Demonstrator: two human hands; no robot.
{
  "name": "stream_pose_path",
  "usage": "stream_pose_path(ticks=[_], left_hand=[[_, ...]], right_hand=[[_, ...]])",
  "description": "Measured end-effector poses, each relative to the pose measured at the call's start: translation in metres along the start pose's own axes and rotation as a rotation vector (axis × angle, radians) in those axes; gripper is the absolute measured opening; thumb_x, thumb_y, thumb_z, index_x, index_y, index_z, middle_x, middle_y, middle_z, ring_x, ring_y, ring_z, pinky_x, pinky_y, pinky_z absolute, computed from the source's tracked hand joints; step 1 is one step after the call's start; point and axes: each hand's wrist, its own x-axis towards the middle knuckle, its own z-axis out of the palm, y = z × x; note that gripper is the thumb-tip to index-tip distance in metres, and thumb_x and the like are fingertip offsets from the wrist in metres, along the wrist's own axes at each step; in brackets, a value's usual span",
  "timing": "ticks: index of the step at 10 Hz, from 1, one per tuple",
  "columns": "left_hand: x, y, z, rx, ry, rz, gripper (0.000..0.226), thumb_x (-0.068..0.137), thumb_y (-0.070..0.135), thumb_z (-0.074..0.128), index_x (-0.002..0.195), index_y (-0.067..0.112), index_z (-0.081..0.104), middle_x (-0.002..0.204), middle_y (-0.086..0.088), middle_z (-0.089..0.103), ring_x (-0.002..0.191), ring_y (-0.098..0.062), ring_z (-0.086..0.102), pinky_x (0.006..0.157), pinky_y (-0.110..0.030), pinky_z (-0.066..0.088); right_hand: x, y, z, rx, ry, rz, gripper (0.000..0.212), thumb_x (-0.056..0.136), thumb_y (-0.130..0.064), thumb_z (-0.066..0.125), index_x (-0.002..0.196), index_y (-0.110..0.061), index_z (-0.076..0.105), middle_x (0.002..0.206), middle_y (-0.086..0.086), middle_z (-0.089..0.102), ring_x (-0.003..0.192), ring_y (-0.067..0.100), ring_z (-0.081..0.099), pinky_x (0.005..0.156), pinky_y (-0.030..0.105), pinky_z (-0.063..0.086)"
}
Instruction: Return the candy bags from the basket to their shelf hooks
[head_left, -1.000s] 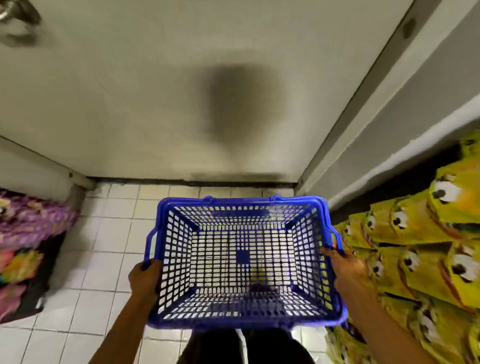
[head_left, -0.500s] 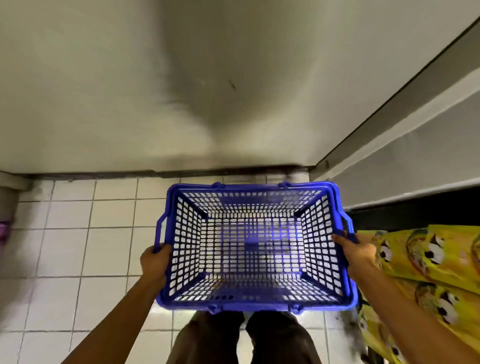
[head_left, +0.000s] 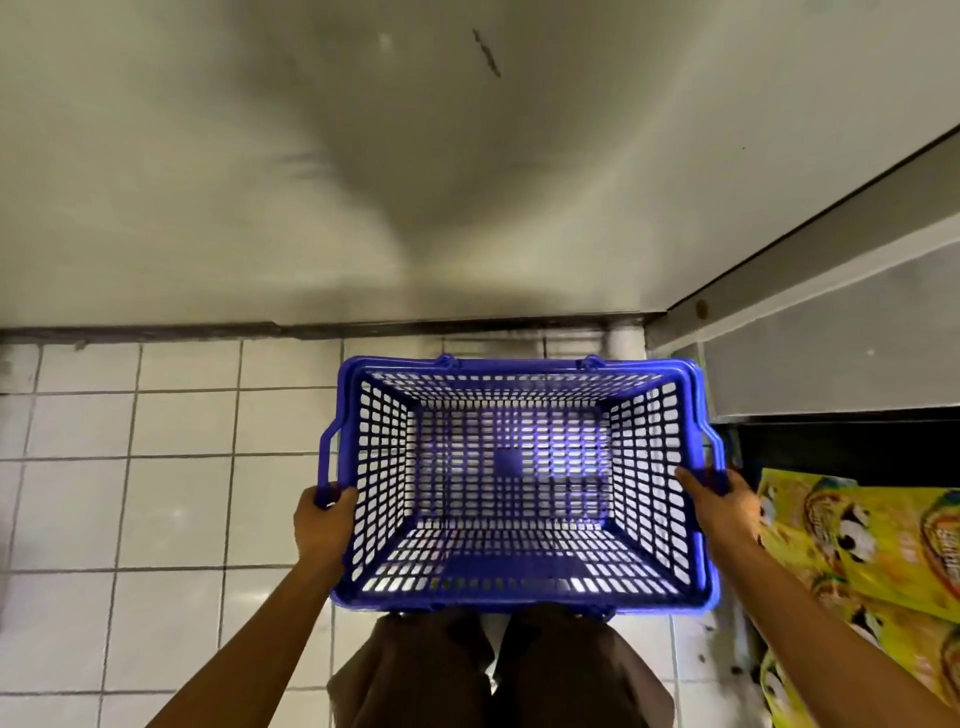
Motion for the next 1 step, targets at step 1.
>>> stream_pose_path(ticks=[1], left_hand=[[-0.0158, 0.0185, -0.0104, 0.129, 0.105, -0.007, 0.061, 0.078, 0.014, 0.077, 0.129, -0.002, 0.048, 0.128, -0.024, 0.056, 0.113, -0.041, 0.057, 0.093, -0.052, 0.049]], right_hand=[[-0.0230, -0.0179, -0.0158, -0.158, 0.083, -0.075, 0.067, 0.072, -0.032, 0.085, 0.126, -0.006, 0.054, 0.126, 0.020, 0.060, 0.117, 0.038, 0.054, 0.096, 0.046, 0.044]])
